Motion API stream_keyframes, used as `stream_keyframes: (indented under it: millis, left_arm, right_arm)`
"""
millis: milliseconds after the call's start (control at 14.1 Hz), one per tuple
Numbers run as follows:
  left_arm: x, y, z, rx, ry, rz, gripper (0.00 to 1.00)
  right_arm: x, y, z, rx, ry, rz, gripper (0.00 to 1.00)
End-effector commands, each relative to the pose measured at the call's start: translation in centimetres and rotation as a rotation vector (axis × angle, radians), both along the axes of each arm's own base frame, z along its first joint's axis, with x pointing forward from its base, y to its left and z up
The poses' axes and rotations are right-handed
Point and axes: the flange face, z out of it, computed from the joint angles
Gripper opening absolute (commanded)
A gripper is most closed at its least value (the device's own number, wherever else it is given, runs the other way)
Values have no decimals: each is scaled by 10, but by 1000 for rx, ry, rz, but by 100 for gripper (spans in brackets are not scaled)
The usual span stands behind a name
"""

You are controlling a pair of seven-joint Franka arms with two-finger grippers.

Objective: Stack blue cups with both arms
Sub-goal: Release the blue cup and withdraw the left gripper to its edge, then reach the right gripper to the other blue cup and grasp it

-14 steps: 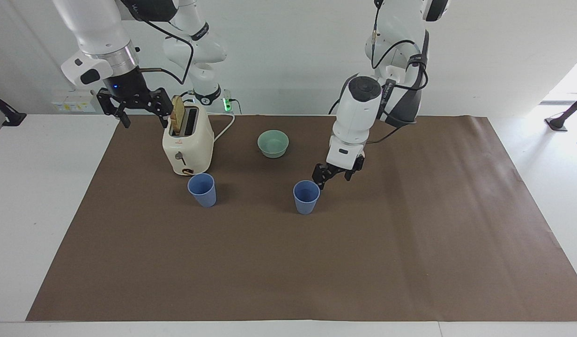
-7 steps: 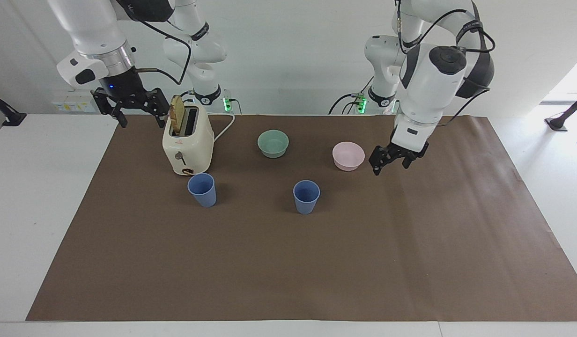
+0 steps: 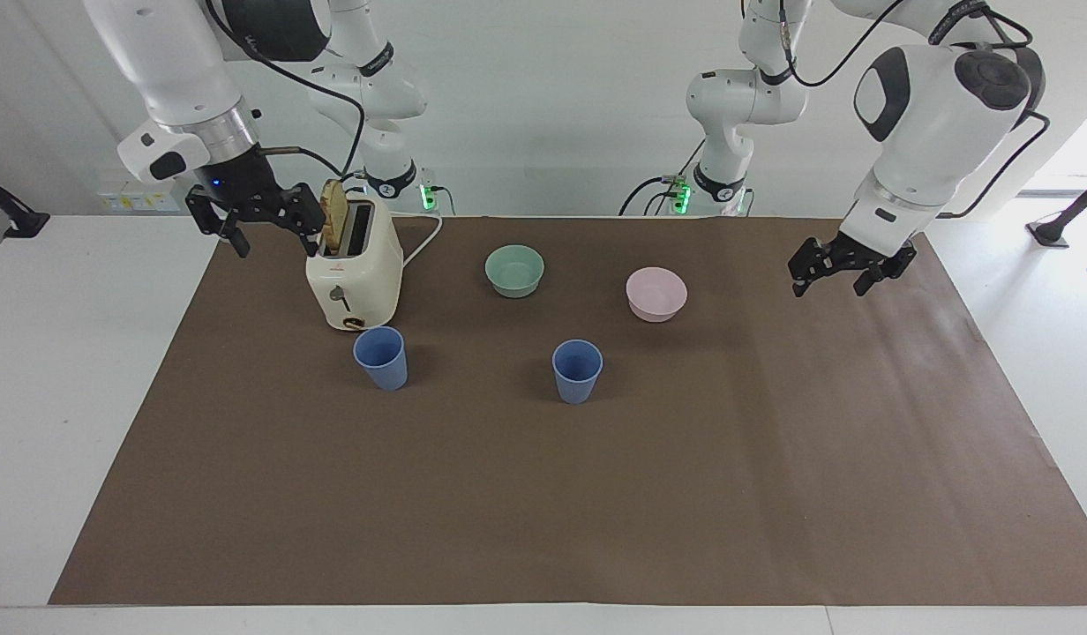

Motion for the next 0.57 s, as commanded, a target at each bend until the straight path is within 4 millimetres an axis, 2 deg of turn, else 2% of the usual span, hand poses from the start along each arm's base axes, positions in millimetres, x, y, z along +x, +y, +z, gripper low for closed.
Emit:
stream_keyframes:
  millis: [0, 283, 496]
  left_arm:
    - [-26, 14, 40, 11, -31, -21, 100]
    - [-48, 15, 98, 13, -39, -22, 100]
    - [-52, 14, 99, 9, -24, -14, 100]
  right_arm:
    - [0, 8, -38, 20, 8, -1, 100]
    - [17, 8, -110, 20, 51, -3, 100]
    - [32, 21, -144, 20, 29, 6, 100]
